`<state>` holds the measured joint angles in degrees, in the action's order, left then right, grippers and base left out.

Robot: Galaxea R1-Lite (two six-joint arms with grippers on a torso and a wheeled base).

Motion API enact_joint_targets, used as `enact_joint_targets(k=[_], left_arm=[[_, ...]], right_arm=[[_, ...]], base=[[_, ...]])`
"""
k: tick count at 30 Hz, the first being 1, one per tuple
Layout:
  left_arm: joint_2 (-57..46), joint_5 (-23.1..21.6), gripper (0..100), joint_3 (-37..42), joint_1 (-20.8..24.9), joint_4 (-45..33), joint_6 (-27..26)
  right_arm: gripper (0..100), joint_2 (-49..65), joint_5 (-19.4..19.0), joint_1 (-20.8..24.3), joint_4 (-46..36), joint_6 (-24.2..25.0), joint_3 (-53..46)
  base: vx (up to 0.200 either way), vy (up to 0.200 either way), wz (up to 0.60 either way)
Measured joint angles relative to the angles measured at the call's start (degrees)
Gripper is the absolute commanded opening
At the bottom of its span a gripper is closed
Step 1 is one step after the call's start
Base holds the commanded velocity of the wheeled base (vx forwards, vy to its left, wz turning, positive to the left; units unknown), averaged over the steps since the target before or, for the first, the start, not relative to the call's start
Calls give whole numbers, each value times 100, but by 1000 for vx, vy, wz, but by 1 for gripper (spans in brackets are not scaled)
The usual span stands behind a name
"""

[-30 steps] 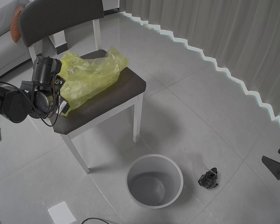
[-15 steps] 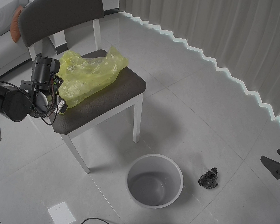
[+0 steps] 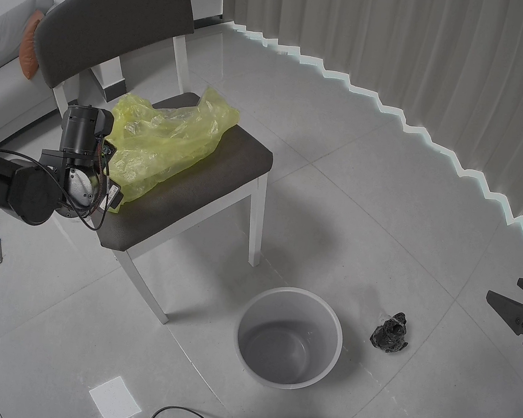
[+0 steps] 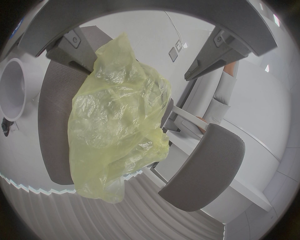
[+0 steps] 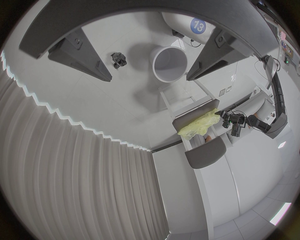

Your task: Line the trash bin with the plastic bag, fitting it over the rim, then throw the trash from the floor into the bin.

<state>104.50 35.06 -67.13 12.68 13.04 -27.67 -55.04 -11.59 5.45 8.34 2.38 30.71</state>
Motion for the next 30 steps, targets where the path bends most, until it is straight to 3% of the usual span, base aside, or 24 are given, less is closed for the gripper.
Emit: enact_joint_targets(k=[6,7,26,30], left_arm=[[55,-2,100,-48,-4,1,4],[63,-4,0,-59,-11,4,4],[46,-90,0,-54,-69,252,39],[-185,-369,0,27,-17,252,44]], right_arm=[[100,-5,-6,-2,0,-4,-4],[100,-5,-6,-2,0,-6,-6],[100,-22,-6,-2,69,-28,-28],[100,-24,-9,6,80,-27,-37]], base=[[0,0,0],[0,0,0],[0,0,0],[0,0,0]])
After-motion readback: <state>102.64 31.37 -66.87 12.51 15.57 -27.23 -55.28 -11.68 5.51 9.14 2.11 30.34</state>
